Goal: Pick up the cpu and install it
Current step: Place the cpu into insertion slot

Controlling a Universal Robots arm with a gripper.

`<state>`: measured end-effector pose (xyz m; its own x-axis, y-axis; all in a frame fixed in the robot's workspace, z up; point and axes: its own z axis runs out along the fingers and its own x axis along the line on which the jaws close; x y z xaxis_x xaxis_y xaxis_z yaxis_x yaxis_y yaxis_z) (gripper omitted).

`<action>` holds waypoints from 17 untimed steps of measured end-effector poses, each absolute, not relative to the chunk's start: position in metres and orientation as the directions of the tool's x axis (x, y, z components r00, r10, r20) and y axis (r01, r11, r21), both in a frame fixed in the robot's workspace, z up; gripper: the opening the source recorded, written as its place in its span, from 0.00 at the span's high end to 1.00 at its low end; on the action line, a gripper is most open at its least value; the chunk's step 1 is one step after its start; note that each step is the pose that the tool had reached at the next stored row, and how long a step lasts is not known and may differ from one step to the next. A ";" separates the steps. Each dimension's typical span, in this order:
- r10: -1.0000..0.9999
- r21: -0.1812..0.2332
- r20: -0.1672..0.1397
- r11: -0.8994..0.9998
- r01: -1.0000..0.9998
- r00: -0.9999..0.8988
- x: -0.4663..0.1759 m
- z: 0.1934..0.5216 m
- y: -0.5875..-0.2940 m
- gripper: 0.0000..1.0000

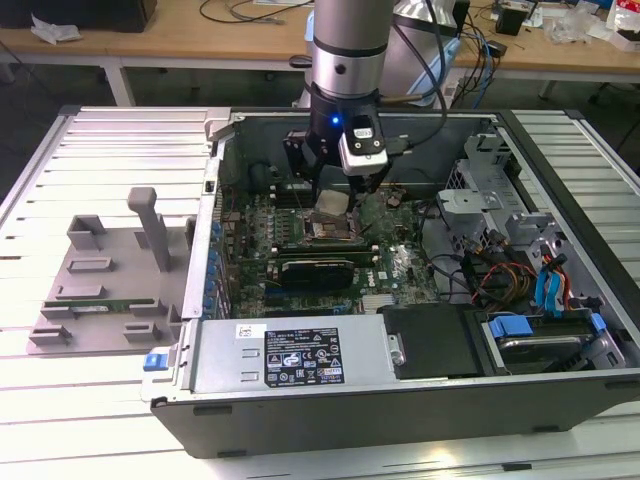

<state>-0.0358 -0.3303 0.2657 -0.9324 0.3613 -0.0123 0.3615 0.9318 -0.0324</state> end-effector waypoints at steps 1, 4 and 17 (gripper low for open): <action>0.377 -0.033 -0.013 0.926 0.377 -0.926 -0.036 0.266 -0.330 0.45; 0.415 -0.035 -0.013 0.909 0.415 -0.910 -0.036 0.266 -0.330 0.45; 0.538 -0.041 -0.017 0.842 0.539 -0.842 -0.036 0.266 -0.330 0.45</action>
<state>-0.0358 -0.3302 0.2656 -0.8425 0.5385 -0.0167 0.5387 0.8415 -0.0407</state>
